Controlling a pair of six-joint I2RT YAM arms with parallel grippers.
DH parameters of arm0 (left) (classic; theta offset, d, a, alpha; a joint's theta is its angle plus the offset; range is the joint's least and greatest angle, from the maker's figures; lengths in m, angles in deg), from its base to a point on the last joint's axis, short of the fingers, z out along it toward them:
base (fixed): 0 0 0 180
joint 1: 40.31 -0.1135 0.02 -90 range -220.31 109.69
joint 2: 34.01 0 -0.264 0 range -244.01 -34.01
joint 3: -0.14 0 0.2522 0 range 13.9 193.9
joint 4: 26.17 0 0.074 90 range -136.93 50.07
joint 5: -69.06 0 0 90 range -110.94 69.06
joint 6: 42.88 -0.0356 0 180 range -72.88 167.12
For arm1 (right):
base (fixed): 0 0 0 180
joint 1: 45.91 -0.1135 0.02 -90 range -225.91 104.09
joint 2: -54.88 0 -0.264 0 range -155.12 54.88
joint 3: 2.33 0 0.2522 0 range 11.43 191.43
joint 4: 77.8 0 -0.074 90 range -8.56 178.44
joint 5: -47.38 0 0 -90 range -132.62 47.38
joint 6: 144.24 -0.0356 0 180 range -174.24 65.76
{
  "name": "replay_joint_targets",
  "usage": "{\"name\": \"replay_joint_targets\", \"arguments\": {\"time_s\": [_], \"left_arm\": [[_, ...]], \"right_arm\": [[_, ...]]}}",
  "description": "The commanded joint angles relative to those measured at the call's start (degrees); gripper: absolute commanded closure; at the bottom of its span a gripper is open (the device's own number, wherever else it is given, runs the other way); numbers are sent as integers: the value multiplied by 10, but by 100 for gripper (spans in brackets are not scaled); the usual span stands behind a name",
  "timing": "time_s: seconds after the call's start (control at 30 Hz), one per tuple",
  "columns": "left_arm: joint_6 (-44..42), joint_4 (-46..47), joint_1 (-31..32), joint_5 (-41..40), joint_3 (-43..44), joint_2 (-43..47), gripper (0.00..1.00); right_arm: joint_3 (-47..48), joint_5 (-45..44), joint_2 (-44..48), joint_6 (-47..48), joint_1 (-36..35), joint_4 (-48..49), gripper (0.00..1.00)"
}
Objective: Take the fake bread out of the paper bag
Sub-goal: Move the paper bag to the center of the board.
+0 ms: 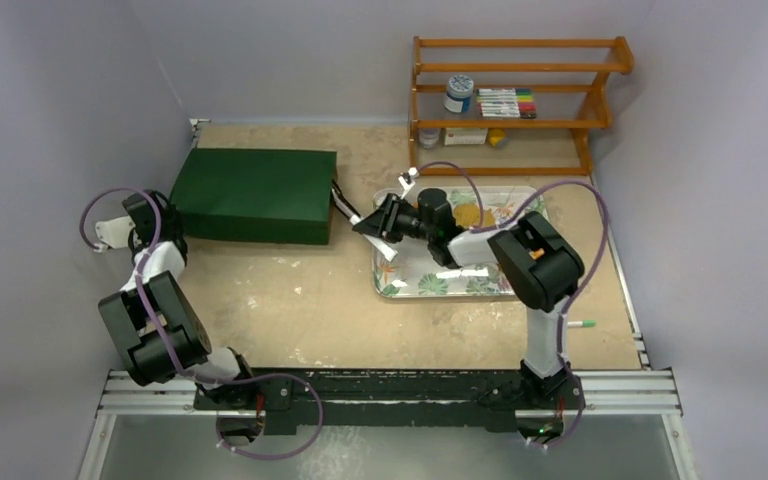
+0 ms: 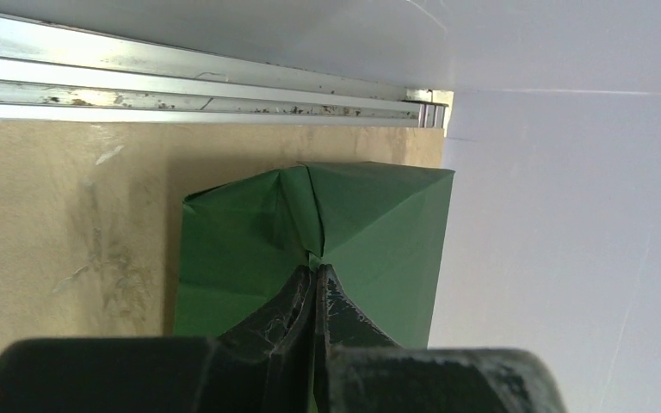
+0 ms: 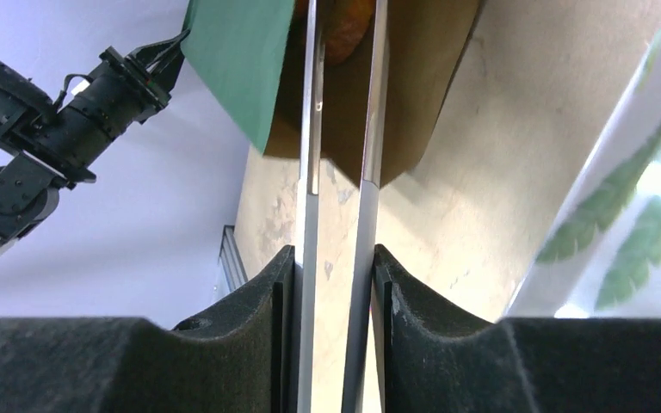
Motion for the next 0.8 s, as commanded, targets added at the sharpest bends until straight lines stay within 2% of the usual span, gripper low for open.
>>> {"name": "replay_joint_targets", "arguments": {"time_s": [0.0,0.37,0.6,0.77], "left_arm": [[2,-14,-8,-24,-13,45,100],[-2,-84,-19,-21,-9,105,100],[-44,-117,-32,-2,26,90,100],[-66,-93,-33,12,23,63,100]], "right_arm": [[-51,-41,94,52,2,-36,99],[-126,-64,227,72,-11,-137,98],[-56,-54,171,109,-44,-171,97],[3,-31,132,132,-71,-178,97]]}}
